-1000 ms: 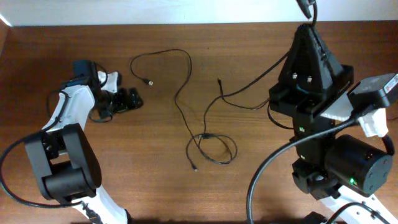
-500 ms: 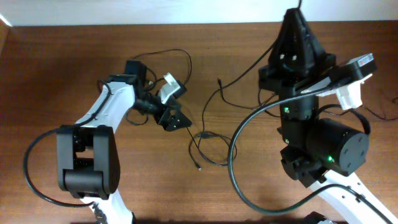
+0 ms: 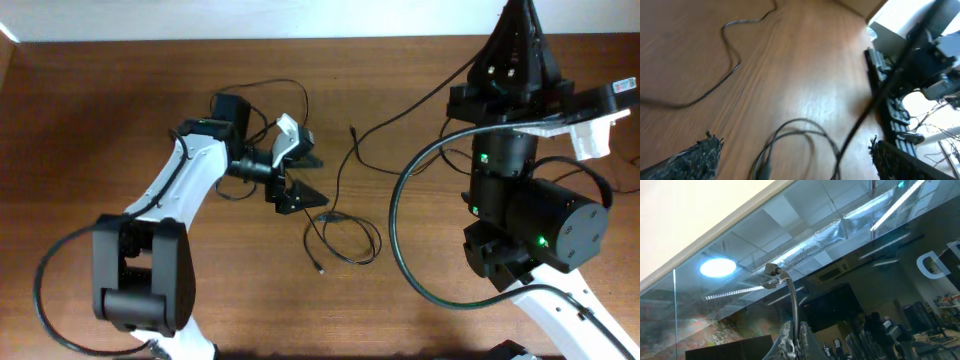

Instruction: Untangle cables

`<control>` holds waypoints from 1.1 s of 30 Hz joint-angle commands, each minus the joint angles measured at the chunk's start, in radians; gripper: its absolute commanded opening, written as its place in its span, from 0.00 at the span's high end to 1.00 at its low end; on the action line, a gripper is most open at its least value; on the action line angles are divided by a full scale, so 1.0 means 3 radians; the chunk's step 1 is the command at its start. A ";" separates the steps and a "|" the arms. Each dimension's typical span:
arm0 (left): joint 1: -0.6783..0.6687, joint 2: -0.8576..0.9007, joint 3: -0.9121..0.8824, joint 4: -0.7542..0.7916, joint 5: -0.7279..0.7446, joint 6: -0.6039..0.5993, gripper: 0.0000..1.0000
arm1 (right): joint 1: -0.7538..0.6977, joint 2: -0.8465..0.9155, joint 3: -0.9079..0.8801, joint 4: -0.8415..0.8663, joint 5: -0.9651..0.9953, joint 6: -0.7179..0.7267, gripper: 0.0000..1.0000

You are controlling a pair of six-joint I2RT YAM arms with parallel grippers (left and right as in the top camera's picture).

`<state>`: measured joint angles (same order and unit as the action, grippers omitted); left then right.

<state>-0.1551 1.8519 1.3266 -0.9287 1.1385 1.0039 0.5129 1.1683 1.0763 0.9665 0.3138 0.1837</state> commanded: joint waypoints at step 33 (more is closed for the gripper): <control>-0.0323 -0.0062 -0.0006 0.1297 -0.3791 -0.3023 0.01 | -0.0120 -0.0005 0.0020 0.0184 -0.0108 0.0500 0.96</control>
<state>-0.2943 1.8473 1.3266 -0.5369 0.1978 0.1711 0.4801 1.1690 1.0760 1.0119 0.2947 0.3187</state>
